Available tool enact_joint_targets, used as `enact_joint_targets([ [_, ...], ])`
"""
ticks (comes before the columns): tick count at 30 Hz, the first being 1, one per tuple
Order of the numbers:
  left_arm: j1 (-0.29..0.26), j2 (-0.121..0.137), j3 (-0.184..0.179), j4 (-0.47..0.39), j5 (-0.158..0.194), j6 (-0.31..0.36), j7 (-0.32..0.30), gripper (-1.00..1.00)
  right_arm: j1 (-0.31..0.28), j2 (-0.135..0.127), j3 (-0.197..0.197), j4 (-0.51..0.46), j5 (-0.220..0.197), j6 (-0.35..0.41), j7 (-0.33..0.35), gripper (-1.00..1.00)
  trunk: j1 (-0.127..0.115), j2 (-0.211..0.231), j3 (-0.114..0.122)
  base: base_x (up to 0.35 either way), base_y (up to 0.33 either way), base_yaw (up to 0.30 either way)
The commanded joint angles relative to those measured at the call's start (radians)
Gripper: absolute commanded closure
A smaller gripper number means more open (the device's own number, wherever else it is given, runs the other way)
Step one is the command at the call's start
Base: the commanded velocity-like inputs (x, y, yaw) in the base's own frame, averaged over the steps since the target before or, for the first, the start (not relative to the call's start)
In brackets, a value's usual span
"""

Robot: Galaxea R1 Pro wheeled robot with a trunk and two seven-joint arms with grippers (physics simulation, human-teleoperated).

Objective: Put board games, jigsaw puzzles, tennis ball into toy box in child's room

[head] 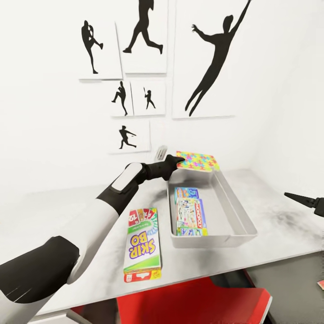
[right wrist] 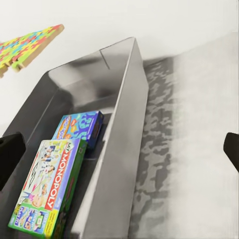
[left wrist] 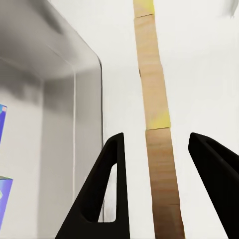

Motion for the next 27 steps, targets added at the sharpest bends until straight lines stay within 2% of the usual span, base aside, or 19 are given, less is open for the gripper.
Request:
enact_joint_targets([
  [1, -0.002, 0.000, 0.000, -0.001, 0.014, 0.000, 0.016, 1.00, -0.001, 0.000, -0.001, 0.000, 0.005, 0.005, 0.007, -1.00, 0.000, -0.001, -0.003, 0.000, 0.000, -0.120],
  [10, -0.006, 0.000, 0.000, -0.001, 0.027, -0.001, 0.094, 1.00, -0.002, -0.001, -0.002, 0.000, 0.005, 0.005, 0.007, -1.00, 0.000, -0.001, -0.017, 0.000, 0.000, -0.053],
  [27, -0.017, 0.000, 0.001, -0.001, 0.030, -0.002, 0.111, 1.00, -0.002, -0.002, -0.002, 0.000, 0.005, 0.005, 0.007, -1.00, 0.000, -0.001, -0.045, 0.000, 0.000, -0.004],
])
